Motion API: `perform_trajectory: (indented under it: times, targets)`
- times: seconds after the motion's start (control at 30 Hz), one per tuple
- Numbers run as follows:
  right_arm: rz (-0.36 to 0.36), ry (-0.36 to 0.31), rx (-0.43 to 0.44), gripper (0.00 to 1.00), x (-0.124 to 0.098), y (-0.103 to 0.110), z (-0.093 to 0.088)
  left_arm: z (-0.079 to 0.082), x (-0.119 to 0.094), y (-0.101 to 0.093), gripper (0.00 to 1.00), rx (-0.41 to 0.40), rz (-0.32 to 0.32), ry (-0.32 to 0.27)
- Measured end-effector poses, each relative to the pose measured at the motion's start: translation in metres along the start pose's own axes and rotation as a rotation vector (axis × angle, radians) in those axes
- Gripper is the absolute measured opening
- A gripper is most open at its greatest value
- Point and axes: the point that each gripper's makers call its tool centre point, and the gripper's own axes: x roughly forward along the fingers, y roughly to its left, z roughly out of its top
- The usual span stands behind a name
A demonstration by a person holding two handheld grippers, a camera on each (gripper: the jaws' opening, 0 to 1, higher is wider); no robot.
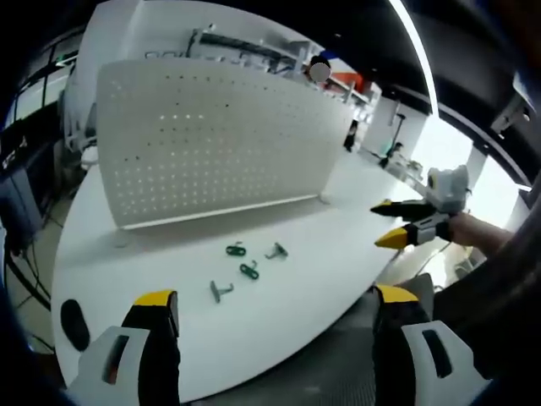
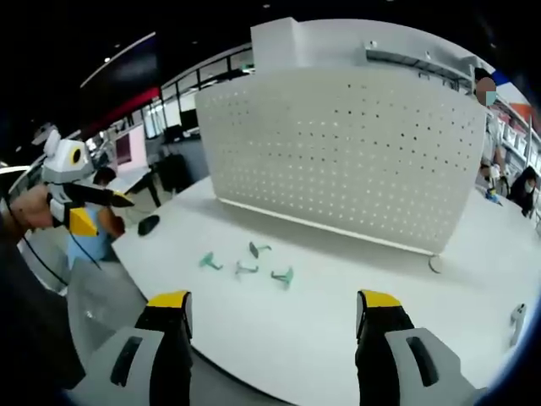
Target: Insert the hook assembly into the mounting plate slot until the hook locks in place.
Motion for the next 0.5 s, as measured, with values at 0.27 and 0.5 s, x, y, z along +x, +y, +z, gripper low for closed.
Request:
perform_trajectory:
  times: [0.27,0.5]
  targets:
    - [0.005,-0.002,-0.003,0.80,0.0003,0.0017,0.0007,0.0001,-0.0023,0.0008,0.96,-0.001,0.005,-0.004]
    - [0.008,0.003,-0.001,0.80,-0.0005,0.0018,-0.0014,-0.0024,-0.0015,-0.0009,0.96,-0.004,0.002,0.001]
